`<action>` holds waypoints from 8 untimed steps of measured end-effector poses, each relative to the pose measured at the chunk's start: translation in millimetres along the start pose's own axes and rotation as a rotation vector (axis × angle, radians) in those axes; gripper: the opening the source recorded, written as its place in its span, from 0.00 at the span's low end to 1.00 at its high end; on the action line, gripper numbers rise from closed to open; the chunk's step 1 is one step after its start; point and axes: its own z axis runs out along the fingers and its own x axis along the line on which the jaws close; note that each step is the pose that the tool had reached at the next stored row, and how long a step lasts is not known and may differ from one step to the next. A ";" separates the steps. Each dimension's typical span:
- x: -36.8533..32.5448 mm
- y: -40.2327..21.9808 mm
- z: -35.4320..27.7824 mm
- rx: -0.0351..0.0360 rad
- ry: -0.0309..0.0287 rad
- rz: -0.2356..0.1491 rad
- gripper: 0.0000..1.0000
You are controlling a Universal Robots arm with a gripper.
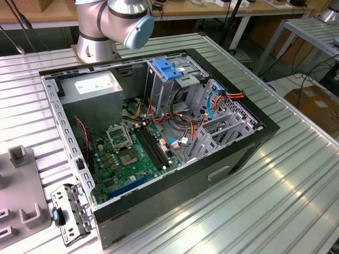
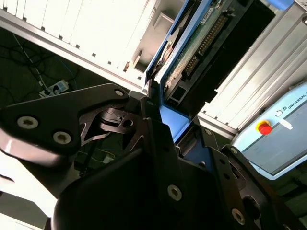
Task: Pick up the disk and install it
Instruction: 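Pick up the disk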
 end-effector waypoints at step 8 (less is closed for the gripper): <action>-0.4 -16.5 0.0 -0.0001 0.0000 0.000 0.37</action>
